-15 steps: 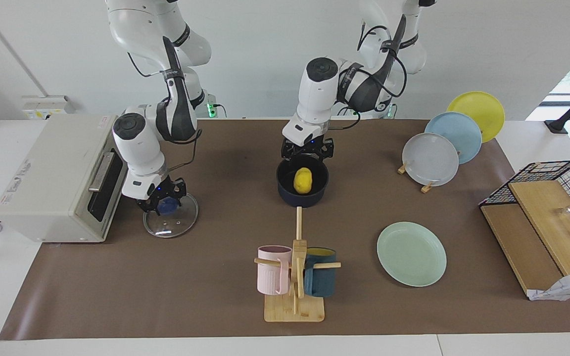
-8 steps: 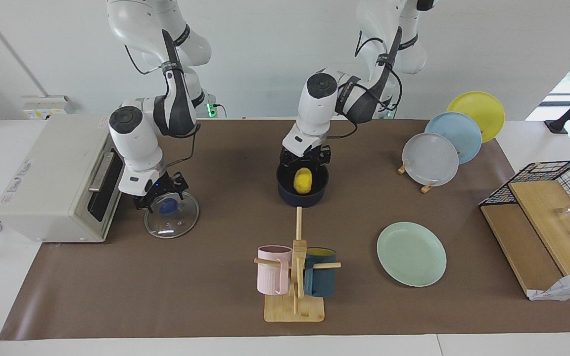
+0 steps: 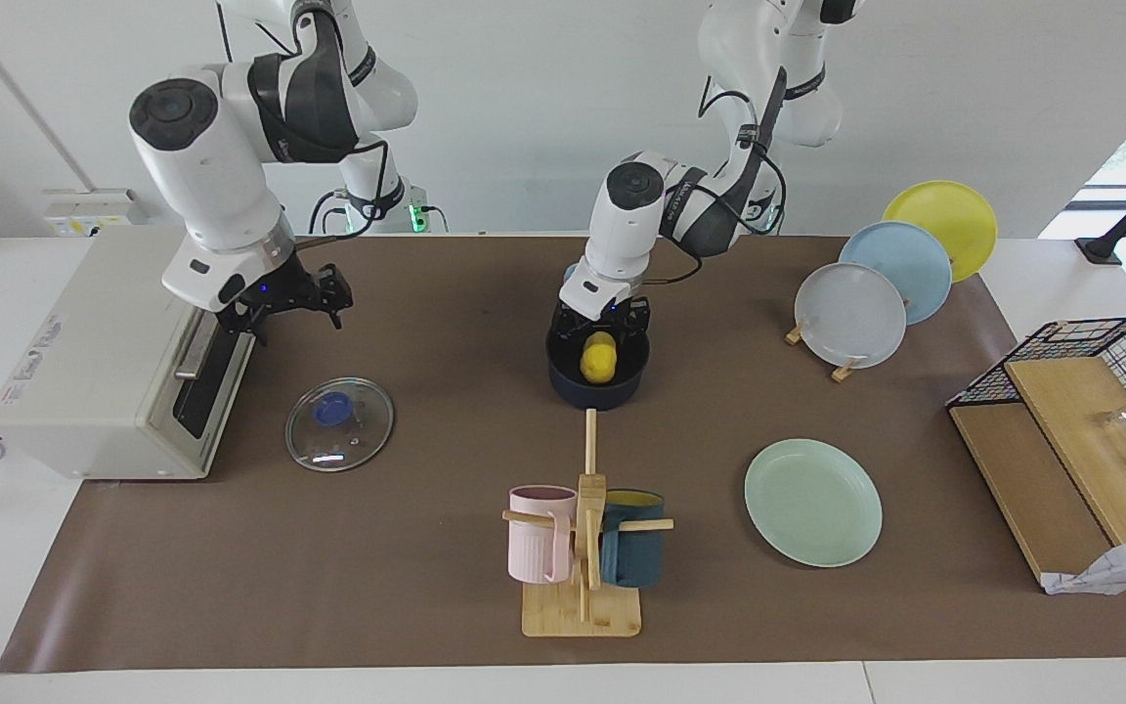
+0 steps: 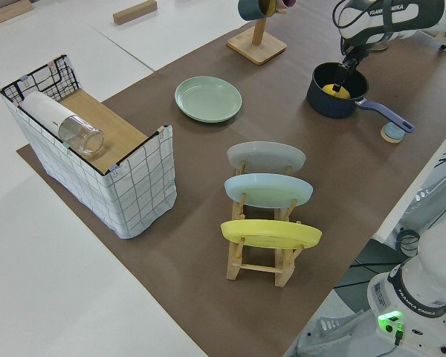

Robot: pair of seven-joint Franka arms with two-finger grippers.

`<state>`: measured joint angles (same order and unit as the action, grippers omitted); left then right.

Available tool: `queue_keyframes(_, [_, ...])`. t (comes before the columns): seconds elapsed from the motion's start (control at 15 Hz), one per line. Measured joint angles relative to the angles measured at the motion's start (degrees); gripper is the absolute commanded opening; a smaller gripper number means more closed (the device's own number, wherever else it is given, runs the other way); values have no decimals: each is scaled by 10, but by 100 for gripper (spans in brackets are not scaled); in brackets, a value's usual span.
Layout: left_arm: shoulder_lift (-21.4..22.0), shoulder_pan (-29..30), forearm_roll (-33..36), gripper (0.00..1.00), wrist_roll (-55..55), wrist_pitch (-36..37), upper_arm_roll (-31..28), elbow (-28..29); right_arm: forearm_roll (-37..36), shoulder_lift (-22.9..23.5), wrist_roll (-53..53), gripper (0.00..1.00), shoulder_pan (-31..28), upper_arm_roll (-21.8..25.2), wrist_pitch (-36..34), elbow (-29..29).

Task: Transfer potato from pot to plate

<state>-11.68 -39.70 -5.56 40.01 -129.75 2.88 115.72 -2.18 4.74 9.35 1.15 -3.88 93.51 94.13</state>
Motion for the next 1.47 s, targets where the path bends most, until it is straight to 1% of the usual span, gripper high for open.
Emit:
queue_keyframes(0.13, [-7,-3,0,100,4,-10,0,2,0,-16,-30,100,-2,1,-32,-16])
queue_keyframes(0.33, [-11,-7,0,100,4,-10,1,3,0,-41,-64,100,-10,5,-72,-18])
queue_keyframes(0.53, [-14,-14,0,100,4,-10,1,3,0,-49,-66,100,-12,13,-78,-18])
queue_keyframes(0.73, [-15,-15,0,100,4,-10,1,4,0,-51,-66,100,9,39,-82,-17])
queue_keyframes(1.07, [-16,-15,0,100,4,-9,-2,5,-1,-54,-66,100,16,43,-85,-15])
queue_keyframes(1.13, [-16,-15,0,96,4,-9,-4,5,-1,-54,-66,100,14,44,-88,-15])
queue_keyframes(1.2, [-17,-15,0,86,4,-9,-5,5,-1,-54,-66,100,13,45,-92,-15])
queue_keyframes(1.27, [-17,-15,0,67,4,-9,-6,5,-1,-54,-66,100,12,45,-95,-15])
queue_keyframes(1.33, [-17,-15,0,32,4,-9,-6,5,-1,-54,-66,100,9,44,-98,-15])
queue_keyframes(1.4, [-17,-15,0,0,4,-9,-7,5,-1,-54,-66,100,3,40,-98,-15])
queue_keyframes(1.47, [-17,-15,0,0,4,-9,-7,5,-1,-54,-66,100,-4,33,-98,-15])
